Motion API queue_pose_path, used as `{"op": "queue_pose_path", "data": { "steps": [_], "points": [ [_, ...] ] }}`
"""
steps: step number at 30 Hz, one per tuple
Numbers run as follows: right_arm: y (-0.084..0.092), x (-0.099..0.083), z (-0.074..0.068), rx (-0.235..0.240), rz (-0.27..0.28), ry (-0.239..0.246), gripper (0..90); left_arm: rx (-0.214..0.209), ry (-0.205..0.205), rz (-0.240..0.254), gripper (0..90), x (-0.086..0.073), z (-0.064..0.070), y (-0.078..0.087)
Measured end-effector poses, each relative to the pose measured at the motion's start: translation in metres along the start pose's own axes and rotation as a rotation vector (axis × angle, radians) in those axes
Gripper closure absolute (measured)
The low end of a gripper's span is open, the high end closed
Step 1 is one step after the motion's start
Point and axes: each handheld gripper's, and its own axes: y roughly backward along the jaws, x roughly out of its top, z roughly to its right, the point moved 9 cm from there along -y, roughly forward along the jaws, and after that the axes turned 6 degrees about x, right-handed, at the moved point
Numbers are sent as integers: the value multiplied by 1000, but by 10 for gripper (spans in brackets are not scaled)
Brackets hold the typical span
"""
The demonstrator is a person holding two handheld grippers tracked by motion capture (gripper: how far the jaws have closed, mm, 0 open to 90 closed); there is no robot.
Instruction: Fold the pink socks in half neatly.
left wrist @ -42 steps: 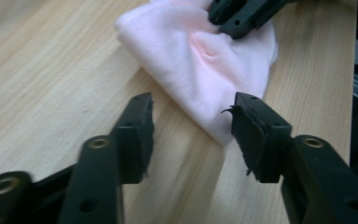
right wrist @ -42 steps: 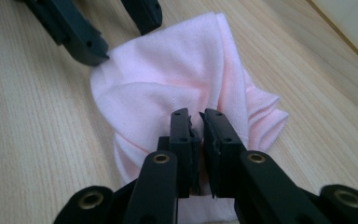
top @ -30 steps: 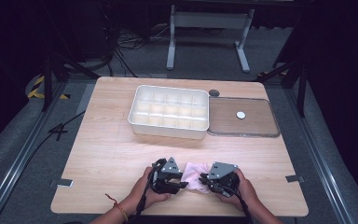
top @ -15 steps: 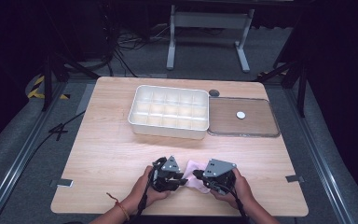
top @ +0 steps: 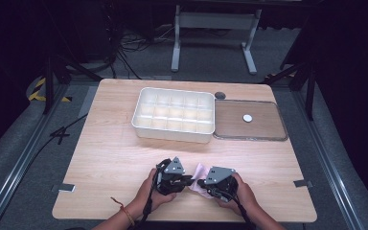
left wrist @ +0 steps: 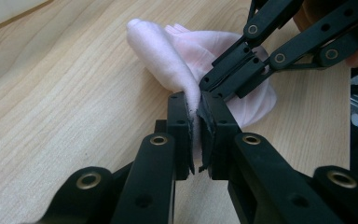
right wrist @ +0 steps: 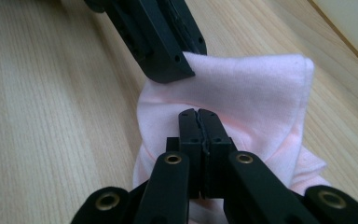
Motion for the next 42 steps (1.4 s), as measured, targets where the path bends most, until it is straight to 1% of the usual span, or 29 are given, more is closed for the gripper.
{"op": "queue_pose_path", "data": {
  "steps": [4,7,12,13,14,15,16,17,18,21,23,24,26,27,29,30,31,32,33,34,36,37,40,42],
  "points": [
    [1,0,0,8,11,-12,879,9,-5,5,833,1,-2,0],
    [7,0,2,-14,12,6,862,13,-3,12,834,2,-3,2],
    [16,-5,6,-37,8,-6,876,4,-3,28,835,4,-3,4],
    [16,-6,6,-39,1,-3,881,-1,-2,37,835,7,-2,4],
    [13,-10,6,-29,-18,-7,885,0,-3,35,835,7,-1,4],
    [11,-11,6,-31,-16,-7,889,0,-7,45,835,10,0,4],
    [10,-10,6,-28,-5,-19,890,-3,-12,52,835,13,0,4],
    [10,-10,6,-26,-14,-16,890,-3,-9,60,836,15,1,4],
    [9,-9,7,-31,-18,0,890,-7,-10,68,836,17,2,4],
    [7,-7,7,-41,-16,-5,891,-11,-21,75,836,19,4,5],
    [5,-5,8,-46,-11,-1,891,-5,-26,71,836,19,3,5],
    [4,-5,8,-42,-7,-1,890,-2,-18,72,836,19,3,6],
    [4,-4,9,-47,-8,4,888,8,-22,69,836,18,1,6],
    [4,-3,10,-53,4,5,877,16,-24,67,836,17,-1,6],
    [5,-3,10,-56,8,7,872,20,-20,68,836,17,-2,6],
    [10,-2,11,-63,20,6,869,31,-24,68,836,17,-4,7],
    [10,-2,11,-63,20,6,869,31,-24,68,836,17,-4,7],
    [14,-2,12,-65,30,-2,869,33,-14,71,836,17,-5,7],
    [20,-4,12,-65,34,-10,870,39,-15,66,836,17,-6,8],
    [23,-5,13,-72,31,-8,870,48,-13,71,836,17,-8,7],
    [24,-7,12,-70,28,-13,870,51,-19,70,837,17,-9,7],
    [25,-10,13,-71,17,-15,869,55,-21,67,836,17,-10,7],
    [21,-16,14,-77,-10,-24,870,54,-24,72,836,20,-9,7],
    [18,-18,15,-70,-17,-23,877,51,-31,68,835,21,-6,6]
  ]
}}
